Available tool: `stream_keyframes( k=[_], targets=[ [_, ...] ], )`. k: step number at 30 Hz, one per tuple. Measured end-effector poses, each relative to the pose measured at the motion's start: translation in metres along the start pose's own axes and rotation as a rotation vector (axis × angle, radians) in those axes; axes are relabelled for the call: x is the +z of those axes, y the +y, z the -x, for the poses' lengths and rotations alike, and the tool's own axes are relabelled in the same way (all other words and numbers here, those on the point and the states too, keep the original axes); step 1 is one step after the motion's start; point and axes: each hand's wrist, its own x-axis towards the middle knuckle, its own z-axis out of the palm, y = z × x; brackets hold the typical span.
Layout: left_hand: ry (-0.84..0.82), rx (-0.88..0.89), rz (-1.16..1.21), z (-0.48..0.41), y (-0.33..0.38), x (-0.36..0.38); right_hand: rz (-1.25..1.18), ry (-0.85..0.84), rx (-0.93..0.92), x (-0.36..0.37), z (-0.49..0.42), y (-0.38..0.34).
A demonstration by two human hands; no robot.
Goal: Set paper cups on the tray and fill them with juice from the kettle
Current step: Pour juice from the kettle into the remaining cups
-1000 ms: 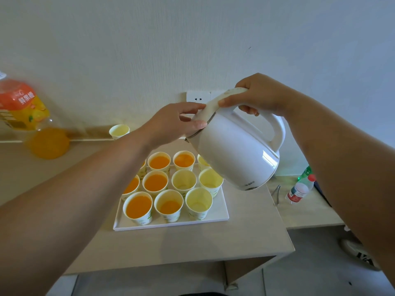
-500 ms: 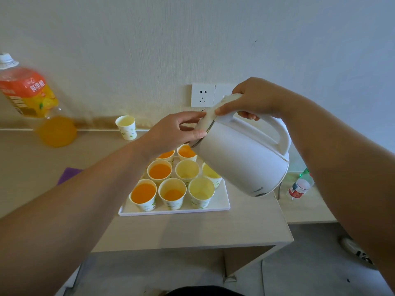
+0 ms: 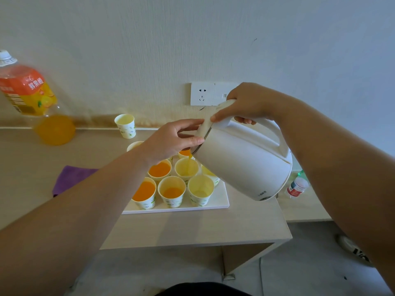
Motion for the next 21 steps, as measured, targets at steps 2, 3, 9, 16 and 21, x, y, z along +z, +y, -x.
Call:
stream_keyframes(
  k=[2, 3, 9, 16, 21],
  targets=[
    [-0.001, -0.001, 0.008, 0.0006, -0.0007, 0.0010, 0.006, -0.009, 0.004, 0.0007, -0.0004, -0.0004],
    [0.000, 0.000, 0.004, 0.0008, -0.0010, 0.0015, 0.010, -0.014, 0.004, 0.0008, -0.0006, -0.0006],
    [-0.005, -0.009, 0.017, -0.0002, -0.0014, 0.0029, 0.030, -0.018, 0.005, 0.0009, -0.0009, 0.0006],
    [-0.003, -0.018, 0.050, -0.0046, -0.0048, 0.0035, 0.044, -0.024, 0.011, -0.0021, -0.0035, 0.0017],
    [0.002, -0.021, 0.072, -0.0061, -0.0048, 0.0039, 0.064, -0.024, 0.002, -0.0038, -0.0045, 0.0006]
  ],
)
